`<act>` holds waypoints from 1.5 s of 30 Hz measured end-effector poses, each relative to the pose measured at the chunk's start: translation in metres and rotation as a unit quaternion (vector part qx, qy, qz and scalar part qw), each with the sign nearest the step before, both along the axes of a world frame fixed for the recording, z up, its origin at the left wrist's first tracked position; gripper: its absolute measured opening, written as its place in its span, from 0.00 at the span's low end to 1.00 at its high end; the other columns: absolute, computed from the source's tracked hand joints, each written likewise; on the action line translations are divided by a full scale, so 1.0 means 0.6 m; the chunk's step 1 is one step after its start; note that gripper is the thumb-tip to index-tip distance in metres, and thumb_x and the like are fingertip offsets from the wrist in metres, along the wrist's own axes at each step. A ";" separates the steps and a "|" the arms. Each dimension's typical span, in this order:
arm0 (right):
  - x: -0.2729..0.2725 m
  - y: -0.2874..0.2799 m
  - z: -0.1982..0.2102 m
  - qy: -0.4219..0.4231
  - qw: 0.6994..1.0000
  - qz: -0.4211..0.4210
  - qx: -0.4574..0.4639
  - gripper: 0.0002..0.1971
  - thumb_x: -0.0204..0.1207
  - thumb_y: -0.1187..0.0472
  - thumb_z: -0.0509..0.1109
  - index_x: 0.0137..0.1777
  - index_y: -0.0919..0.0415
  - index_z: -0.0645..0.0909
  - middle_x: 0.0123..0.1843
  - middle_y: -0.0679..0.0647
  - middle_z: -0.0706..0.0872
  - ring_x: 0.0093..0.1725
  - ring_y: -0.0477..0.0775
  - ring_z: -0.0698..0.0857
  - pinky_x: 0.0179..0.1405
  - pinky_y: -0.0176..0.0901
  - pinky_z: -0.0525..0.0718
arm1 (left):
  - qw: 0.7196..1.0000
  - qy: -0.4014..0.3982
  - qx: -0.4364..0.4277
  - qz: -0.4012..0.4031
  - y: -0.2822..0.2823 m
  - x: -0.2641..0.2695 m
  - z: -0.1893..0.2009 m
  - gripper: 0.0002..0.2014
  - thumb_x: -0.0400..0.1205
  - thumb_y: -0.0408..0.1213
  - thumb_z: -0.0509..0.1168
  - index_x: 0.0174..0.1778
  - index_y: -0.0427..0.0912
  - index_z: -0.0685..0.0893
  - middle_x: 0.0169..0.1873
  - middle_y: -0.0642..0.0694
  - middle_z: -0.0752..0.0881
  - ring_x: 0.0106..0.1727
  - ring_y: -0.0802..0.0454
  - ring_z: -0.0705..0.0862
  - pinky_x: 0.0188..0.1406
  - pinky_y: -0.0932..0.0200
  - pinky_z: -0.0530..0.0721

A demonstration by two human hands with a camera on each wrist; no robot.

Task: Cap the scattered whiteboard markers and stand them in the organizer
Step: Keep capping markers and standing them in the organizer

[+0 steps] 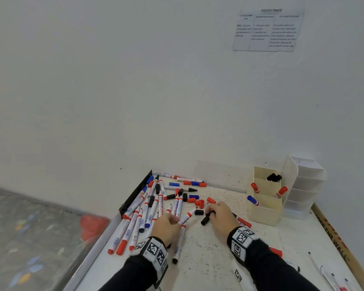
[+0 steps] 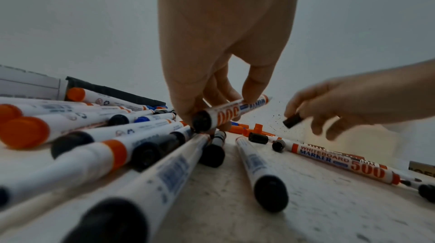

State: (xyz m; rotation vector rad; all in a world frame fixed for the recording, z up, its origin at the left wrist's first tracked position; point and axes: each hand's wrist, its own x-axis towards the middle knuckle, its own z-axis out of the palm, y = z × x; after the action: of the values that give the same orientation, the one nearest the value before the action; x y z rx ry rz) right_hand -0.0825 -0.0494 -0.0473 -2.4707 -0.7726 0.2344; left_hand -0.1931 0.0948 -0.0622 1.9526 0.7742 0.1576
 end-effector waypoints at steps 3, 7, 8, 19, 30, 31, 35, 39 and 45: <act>-0.004 0.000 0.019 0.001 0.996 0.033 0.083 0.12 0.82 0.67 0.57 0.57 0.56 0.80 0.54 0.48 0.75 0.57 0.46 0.76 0.60 0.31 0.73 | 1.000 -0.012 0.003 -0.009 -0.006 -0.001 -0.002 0.09 0.80 0.34 0.65 0.55 0.44 0.81 0.46 0.52 0.81 0.45 0.59 0.80 0.41 0.70 0.77; -0.013 -0.008 0.022 0.012 0.993 0.060 0.104 0.12 0.81 0.68 0.60 0.59 0.58 0.79 0.53 0.43 0.77 0.54 0.41 0.75 0.44 0.17 0.69 | 0.999 -0.030 0.030 -0.031 -0.019 -0.001 -0.001 0.09 0.81 0.32 0.63 0.56 0.45 0.81 0.47 0.53 0.80 0.47 0.60 0.77 0.35 0.76 0.71; -0.014 -0.011 0.019 0.014 0.992 0.057 0.108 0.11 0.81 0.67 0.60 0.59 0.58 0.80 0.53 0.43 0.78 0.53 0.41 0.76 0.44 0.18 0.70 | 0.998 -0.034 0.038 -0.037 -0.021 -0.003 0.000 0.09 0.81 0.32 0.63 0.56 0.44 0.81 0.47 0.52 0.80 0.47 0.60 0.77 0.35 0.76 0.70; -0.039 -0.009 0.030 0.086 0.990 -0.003 0.112 0.23 0.84 0.47 0.49 0.28 0.53 0.69 0.27 0.49 0.67 0.29 0.46 0.68 0.32 0.41 0.66 | 0.971 0.010 0.120 -0.205 -0.067 -0.010 0.034 0.20 0.85 0.55 0.49 0.37 0.47 0.76 0.30 0.53 0.75 0.31 0.58 0.74 0.35 0.62 0.73; -0.020 -0.030 0.065 0.063 0.983 0.076 0.154 0.15 0.84 0.50 0.54 0.37 0.51 0.73 0.32 0.46 0.74 0.32 0.44 0.73 0.35 0.36 0.71 | 0.960 0.002 -0.167 -0.225 -0.073 0.009 0.063 0.25 0.85 0.58 0.44 0.35 0.45 0.76 0.24 0.52 0.74 0.24 0.57 0.70 0.27 0.64 0.70; -0.016 -0.035 0.073 0.057 0.984 0.076 0.148 0.15 0.83 0.49 0.56 0.36 0.52 0.73 0.31 0.46 0.75 0.31 0.44 0.73 0.33 0.35 0.71 | 0.968 -0.002 -0.098 -0.231 -0.073 0.011 0.065 0.27 0.85 0.57 0.41 0.42 0.44 0.80 0.32 0.49 0.80 0.31 0.55 0.76 0.35 0.63 0.74; 0.025 -0.057 0.115 0.018 0.979 0.018 0.201 0.09 0.80 0.54 0.63 0.49 0.58 0.80 0.39 0.48 0.83 0.33 0.41 0.81 0.32 0.27 0.78 | 0.965 0.072 0.177 -0.179 -0.052 0.021 0.044 0.23 0.86 0.52 0.48 0.69 0.43 0.74 0.63 0.44 0.81 0.61 0.50 0.81 0.62 0.56 0.76; 0.092 -0.092 0.161 -0.075 0.944 -0.108 0.301 0.11 0.80 0.59 0.64 0.58 0.62 0.79 0.49 0.57 0.86 0.46 0.54 0.86 0.53 0.51 0.85 | 0.935 0.200 0.252 -0.146 -0.036 0.031 0.011 0.19 0.82 0.45 0.61 0.67 0.43 0.74 0.60 0.47 0.81 0.58 0.51 0.82 0.58 0.59 0.81; 0.162 -0.142 0.170 -0.174 0.925 -0.208 0.267 0.12 0.81 0.64 0.61 0.60 0.67 0.78 0.50 0.59 0.84 0.48 0.57 0.83 0.52 0.42 0.76 | 0.928 0.229 0.256 -0.146 -0.046 0.049 -0.003 0.22 0.79 0.50 0.64 0.64 0.42 0.75 0.60 0.46 0.81 0.58 0.52 0.81 0.59 0.59 0.81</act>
State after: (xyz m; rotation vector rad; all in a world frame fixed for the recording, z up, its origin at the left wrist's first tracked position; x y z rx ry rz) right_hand 0.0145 -0.1345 0.0546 -2.0917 -0.3534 -0.5196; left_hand -0.1637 0.0669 -0.0642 2.6301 0.7736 -0.3216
